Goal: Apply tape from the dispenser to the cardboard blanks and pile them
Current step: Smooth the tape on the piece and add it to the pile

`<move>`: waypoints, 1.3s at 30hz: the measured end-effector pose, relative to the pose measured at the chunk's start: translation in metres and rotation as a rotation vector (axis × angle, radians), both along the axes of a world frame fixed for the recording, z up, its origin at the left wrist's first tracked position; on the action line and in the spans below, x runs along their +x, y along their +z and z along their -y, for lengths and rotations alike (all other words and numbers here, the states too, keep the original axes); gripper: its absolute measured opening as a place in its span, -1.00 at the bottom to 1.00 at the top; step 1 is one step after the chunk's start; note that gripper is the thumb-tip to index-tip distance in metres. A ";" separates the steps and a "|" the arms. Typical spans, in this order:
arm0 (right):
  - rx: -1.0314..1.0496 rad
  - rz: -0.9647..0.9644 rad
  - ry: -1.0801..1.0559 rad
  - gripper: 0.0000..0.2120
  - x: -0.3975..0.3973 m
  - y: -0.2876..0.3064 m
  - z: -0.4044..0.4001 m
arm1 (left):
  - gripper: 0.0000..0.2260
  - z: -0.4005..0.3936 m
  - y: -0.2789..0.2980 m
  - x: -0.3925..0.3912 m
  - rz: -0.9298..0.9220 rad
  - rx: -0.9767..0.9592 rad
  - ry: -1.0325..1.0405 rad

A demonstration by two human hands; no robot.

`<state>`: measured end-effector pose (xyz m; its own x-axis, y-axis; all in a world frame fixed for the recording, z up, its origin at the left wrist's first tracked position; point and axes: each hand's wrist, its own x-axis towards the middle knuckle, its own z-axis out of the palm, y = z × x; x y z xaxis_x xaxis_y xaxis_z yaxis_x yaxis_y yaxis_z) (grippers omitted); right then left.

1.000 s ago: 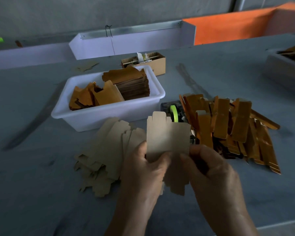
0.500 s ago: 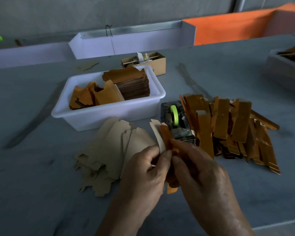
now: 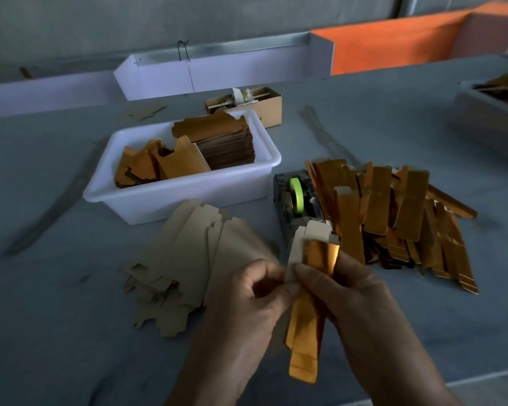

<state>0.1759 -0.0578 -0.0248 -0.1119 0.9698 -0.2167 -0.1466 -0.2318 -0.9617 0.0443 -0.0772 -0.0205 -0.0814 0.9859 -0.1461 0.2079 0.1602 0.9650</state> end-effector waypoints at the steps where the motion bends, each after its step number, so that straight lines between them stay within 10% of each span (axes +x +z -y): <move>1: -0.005 0.013 -0.014 -0.88 0.000 0.000 0.000 | -0.99 0.000 -0.002 0.003 -0.024 0.039 0.050; 9: 0.011 0.069 -0.092 -0.95 0.000 -0.003 -0.001 | -0.82 0.005 -0.006 0.026 -0.411 0.365 0.248; 14: -0.014 0.031 -0.122 -0.94 0.000 -0.002 0.001 | -0.47 0.014 -0.010 0.041 -0.990 0.470 0.133; 17: -0.044 0.010 -0.129 -0.90 0.001 -0.002 0.003 | -0.75 0.013 -0.010 0.048 -1.126 0.505 0.189; 26: -0.036 0.096 -0.101 -0.91 0.006 -0.004 0.003 | -0.53 0.022 -0.014 0.050 -0.875 0.261 0.001; 33: -0.051 -0.077 -0.058 -0.81 0.003 0.000 0.001 | -0.93 0.007 -0.004 0.020 0.163 -0.157 0.226; 39: 0.227 0.396 -0.140 -0.71 0.009 0.009 -0.010 | -0.84 -0.003 0.003 0.009 0.341 -0.134 0.259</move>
